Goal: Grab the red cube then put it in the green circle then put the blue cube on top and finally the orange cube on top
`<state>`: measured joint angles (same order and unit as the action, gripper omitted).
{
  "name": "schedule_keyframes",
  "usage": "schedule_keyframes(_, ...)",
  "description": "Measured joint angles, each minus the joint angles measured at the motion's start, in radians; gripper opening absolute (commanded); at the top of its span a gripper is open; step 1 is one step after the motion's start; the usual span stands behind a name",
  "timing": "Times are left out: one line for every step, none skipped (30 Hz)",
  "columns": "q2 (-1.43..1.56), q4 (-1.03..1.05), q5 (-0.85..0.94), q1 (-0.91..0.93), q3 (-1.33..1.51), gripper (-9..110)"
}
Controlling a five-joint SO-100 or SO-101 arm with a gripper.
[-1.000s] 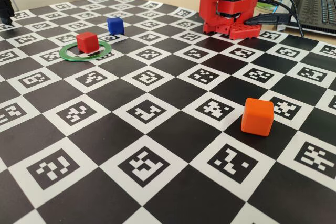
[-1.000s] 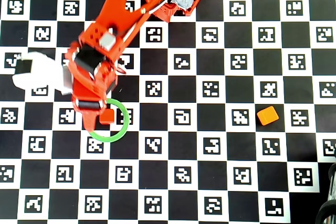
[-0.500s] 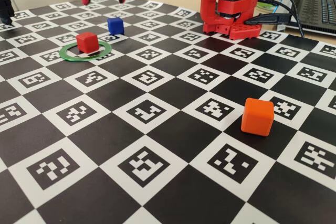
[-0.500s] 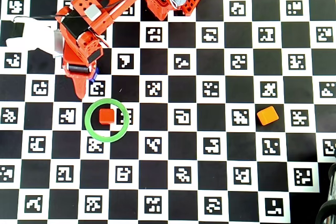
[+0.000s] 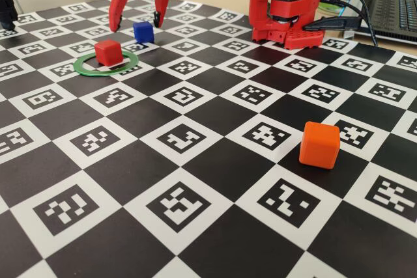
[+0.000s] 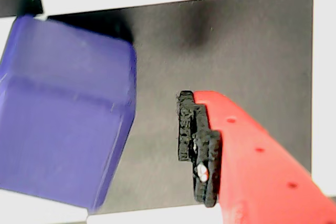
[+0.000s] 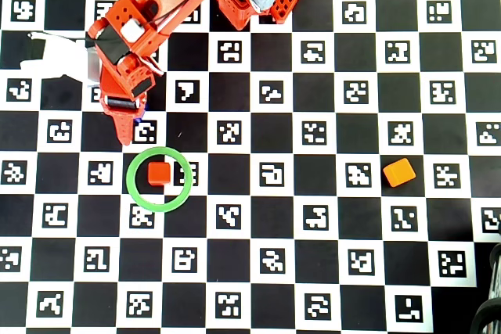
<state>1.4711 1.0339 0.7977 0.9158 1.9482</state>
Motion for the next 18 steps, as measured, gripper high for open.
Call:
schedule_keyframes(-0.009, -0.003, -0.005, 0.0, 0.0, 47)
schedule_keyframes(-0.014, -0.003, 0.003, 0.0, 0.0, 47)
schedule_keyframes(-0.018, -0.003, -0.003, 0.0, 0.0, 47)
schedule_keyframes(-0.021, -0.003, -0.009, 0.0, 0.0, 47)
schedule_keyframes(-0.021, -0.003, -0.008, 0.0, 0.0, 47)
schedule_keyframes(-0.021, -0.003, -0.009, 0.0, 0.0, 47)
schedule_keyframes(-0.021, -0.003, -0.009, 0.0, 0.0, 47)
schedule_keyframes(-0.021, -0.003, -0.008, 0.0, 0.0, 47)
schedule_keyframes(-0.021, -0.003, -0.011, 0.0, 0.0, 47)
schedule_keyframes(-0.021, -0.003, -0.017, 0.0, 0.0, 47)
schedule_keyframes(-0.021, -0.003, -0.023, 0.0, 0.0, 47)
schedule_keyframes(-0.021, -0.003, -0.037, 0.0, 0.0, 47)
schedule_keyframes(-0.021, -0.005, -0.054, 0.0, 0.0, 47)
schedule_keyframes(-0.021, -0.009, -0.067, 0.0, 0.0, 47)
schedule_keyframes(-0.021, -0.015, -0.083, 0.0, 0.0, 47)
schedule_keyframes(-0.021, -0.021, -0.1, 0.0, 0.0, 47)
schedule_keyframes(-0.021, -0.025, -0.112, 0.0, 0.0, 47)
schedule_keyframes(-0.021, -0.029, -0.129, 0.0, 0.0, 47)
